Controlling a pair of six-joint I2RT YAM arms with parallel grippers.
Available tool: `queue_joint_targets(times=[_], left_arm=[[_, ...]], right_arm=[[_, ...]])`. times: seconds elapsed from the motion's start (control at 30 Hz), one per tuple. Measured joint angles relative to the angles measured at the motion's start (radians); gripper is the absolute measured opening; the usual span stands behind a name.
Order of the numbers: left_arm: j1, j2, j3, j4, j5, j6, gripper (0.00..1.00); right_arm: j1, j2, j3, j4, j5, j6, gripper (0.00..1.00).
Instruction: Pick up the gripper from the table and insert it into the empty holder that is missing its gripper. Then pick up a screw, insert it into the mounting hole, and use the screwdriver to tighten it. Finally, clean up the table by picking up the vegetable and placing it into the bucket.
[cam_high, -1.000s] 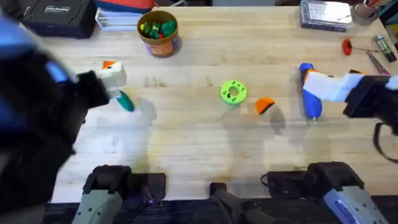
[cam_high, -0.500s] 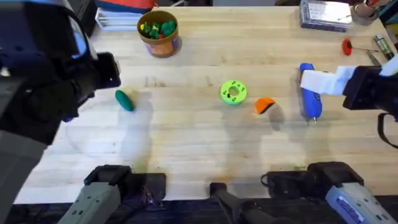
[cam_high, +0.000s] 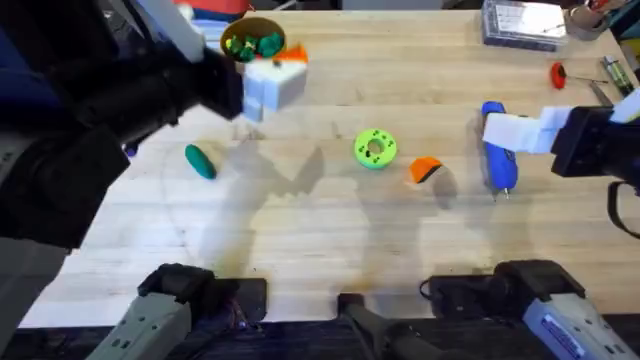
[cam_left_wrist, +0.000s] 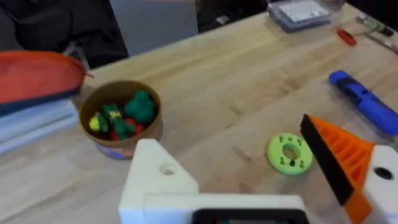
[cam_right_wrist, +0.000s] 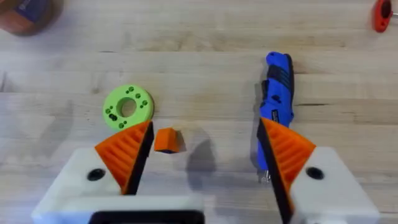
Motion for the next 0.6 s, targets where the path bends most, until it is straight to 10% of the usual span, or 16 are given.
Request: queue_joint_targets(times=[0.37,0.6], left_arm=[[-0.005,-0.001,-0.019,-0.069,0.037,0.004,0.985],[-0.028,-0.308,-0.312,0.135,0.048,0.005,0.985]], right_arm=[[0.0,0.0,0.0,0.0,0.0,-0.003,0.994],[0.0,0.0,0.0,0.0,0.0,-0.003,0.994]])
